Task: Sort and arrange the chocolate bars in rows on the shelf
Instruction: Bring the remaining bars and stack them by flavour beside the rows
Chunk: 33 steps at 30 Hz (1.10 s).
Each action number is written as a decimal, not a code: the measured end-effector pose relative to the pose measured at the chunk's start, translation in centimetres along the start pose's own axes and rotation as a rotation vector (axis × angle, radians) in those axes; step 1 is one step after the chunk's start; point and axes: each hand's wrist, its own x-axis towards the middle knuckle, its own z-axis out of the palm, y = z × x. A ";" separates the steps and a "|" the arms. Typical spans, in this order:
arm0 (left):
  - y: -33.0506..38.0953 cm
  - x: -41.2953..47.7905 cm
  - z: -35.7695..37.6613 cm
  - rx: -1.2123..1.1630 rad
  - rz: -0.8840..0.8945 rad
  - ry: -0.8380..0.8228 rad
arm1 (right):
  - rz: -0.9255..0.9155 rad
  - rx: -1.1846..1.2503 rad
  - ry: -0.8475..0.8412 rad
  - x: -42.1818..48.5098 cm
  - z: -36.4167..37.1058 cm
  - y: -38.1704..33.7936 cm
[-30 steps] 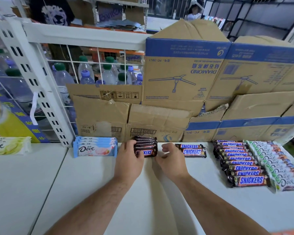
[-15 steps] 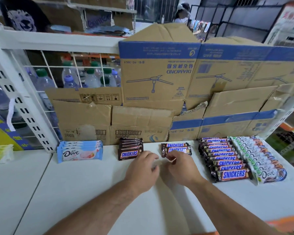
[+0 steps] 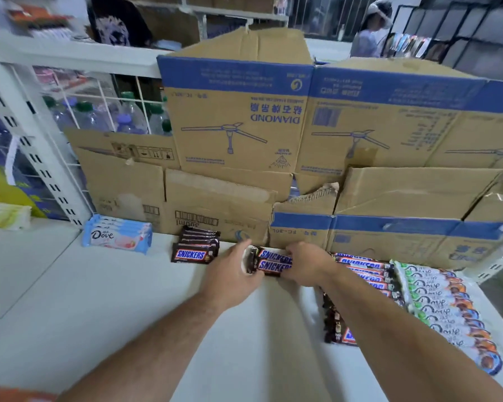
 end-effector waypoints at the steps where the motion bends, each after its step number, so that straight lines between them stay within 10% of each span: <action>1: 0.1 -0.1 0.0 0.001 0.016 0.005 | -0.029 -0.008 0.012 0.1 0.1 0.0; 33: -2.3 0.5 1.8 -0.053 0.135 0.183 | 0.170 0.357 0.366 1.3 3.5 -2.3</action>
